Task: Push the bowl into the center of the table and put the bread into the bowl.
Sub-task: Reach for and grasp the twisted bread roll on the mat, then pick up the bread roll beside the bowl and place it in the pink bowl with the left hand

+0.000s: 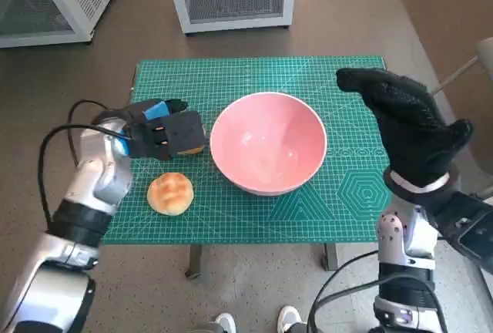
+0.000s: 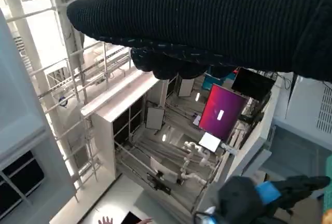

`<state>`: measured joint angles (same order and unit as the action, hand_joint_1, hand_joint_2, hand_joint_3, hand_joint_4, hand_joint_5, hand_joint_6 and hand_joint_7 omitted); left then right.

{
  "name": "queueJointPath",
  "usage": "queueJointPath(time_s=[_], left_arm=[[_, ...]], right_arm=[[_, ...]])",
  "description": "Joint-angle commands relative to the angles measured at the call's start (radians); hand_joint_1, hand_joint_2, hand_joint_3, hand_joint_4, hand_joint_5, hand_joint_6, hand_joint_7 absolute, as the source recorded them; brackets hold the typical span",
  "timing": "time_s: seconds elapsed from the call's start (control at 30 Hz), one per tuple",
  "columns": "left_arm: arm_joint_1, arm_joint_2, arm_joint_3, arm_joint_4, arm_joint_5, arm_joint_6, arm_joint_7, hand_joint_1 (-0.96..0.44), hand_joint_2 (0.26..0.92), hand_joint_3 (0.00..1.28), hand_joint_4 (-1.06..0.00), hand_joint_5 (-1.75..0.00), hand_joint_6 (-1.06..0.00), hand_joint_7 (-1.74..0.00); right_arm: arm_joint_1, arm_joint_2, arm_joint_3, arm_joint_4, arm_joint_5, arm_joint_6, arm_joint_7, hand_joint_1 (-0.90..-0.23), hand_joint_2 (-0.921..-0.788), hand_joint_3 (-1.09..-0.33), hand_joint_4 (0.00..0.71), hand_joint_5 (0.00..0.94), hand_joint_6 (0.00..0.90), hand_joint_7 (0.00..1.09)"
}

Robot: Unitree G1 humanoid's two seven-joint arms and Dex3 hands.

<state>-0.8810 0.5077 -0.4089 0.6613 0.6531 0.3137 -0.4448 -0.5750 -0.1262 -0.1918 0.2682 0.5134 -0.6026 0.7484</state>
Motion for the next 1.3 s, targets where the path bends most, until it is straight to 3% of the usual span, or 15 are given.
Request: queueJointPath(time_s=[0.03,0.27,0.43,0.53,0.57,0.6,0.63,0.67,0.8,0.97,1.1,1.3], left_arm=[[-0.045,-0.030,-0.028,0.114,0.021,-0.041,0.061,-0.01,0.737,0.02,-0.15,-0.01,-0.35,-0.02],[-0.087,-0.067,-0.058,0.266,0.026,-0.075,0.108,0.02,0.746,0.02,-0.18,-0.01,-0.38,-0.03],[-0.108,-0.089,-0.072,0.353,0.027,-0.114,0.168,0.03,0.767,0.03,-0.27,-0.05,-0.44,-0.06],[-0.101,-0.094,-0.088,0.397,0.039,-0.168,0.245,0.04,0.796,0.05,-0.49,-0.09,-0.53,-0.09],[-0.099,-0.094,-0.094,0.409,0.044,-0.186,0.269,0.05,0.817,0.05,-0.63,-0.15,-0.60,-0.12],[-0.092,-0.090,-0.103,0.421,0.053,-0.214,0.304,0.05,0.827,0.05,-0.67,-0.19,-0.63,-0.14],[-0.089,-0.088,-0.111,0.432,0.059,-0.234,0.330,0.04,0.853,0.05,-0.70,-0.43,-0.63,-0.34],[-0.084,-0.083,-0.118,0.442,0.067,-0.258,0.361,0.03,0.877,0.08,-0.69,-0.73,-0.60,-0.63],[-0.078,-0.069,-0.131,0.472,0.081,-0.312,0.427,0.01,0.907,0.08,-0.66,-1.21,-0.67,-0.91],[-0.090,-0.046,-0.116,0.457,0.068,-0.315,0.437,0.00,0.916,0.09,-0.63,-1.30,-0.66,-1.04],[-0.093,-0.026,-0.096,0.418,0.055,-0.310,0.435,0.00,0.910,0.09,-0.62,-1.23,-0.67,-1.14],[-0.070,0.012,-0.043,0.286,0.022,-0.284,0.400,0.00,0.917,0.08,-0.64,-1.21,-0.67,-1.13]], right_arm=[[0.028,0.002,0.004,-0.010,-0.003,0.008,-0.010,-0.516,-0.921,-0.460,0.342,0.001,0.121,0.55],[0.039,-0.001,0.003,-0.025,0.000,0.014,-0.018,-0.517,-0.921,-0.460,0.342,0.000,0.122,0.55],[0.045,-0.001,0.004,-0.037,-0.002,0.019,-0.026,-0.520,-0.921,-0.459,0.342,0.000,0.124,0.54],[0.049,-0.001,0.005,-0.044,-0.005,0.021,-0.032,-0.521,-0.921,-0.459,0.341,0.000,0.124,0.54],[0.050,-0.001,0.005,-0.046,-0.005,0.022,-0.033,-0.521,-0.921,-0.459,0.341,0.000,0.124,0.54],[0.051,-0.002,0.005,-0.048,-0.005,0.022,-0.034,-0.521,-0.921,-0.459,0.341,0.000,0.124,0.54],[0.052,-0.002,0.006,-0.050,-0.006,0.022,-0.035,-0.521,-0.921,-0.458,0.341,0.000,0.124,0.54],[0.053,-0.002,0.005,-0.051,-0.005,0.022,-0.035,-0.521,-0.921,-0.458,0.341,0.000,0.124,0.54],[0.056,-0.002,0.005,-0.054,-0.003,0.023,-0.034,-0.521,-0.921,-0.458,0.341,0.000,0.125,0.54],[0.057,-0.001,0.005,-0.052,0.000,0.021,-0.031,-0.521,-0.921,-0.457,0.341,0.000,0.125,0.54],[0.056,0.000,0.005,-0.051,0.003,0.020,-0.029,-0.521,-0.921,-0.456,0.341,0.000,0.123,0.54],[0.055,0.000,0.006,-0.047,0.006,0.020,-0.024,-0.520,-0.921,-0.455,0.344,0.001,0.121,0.54]])
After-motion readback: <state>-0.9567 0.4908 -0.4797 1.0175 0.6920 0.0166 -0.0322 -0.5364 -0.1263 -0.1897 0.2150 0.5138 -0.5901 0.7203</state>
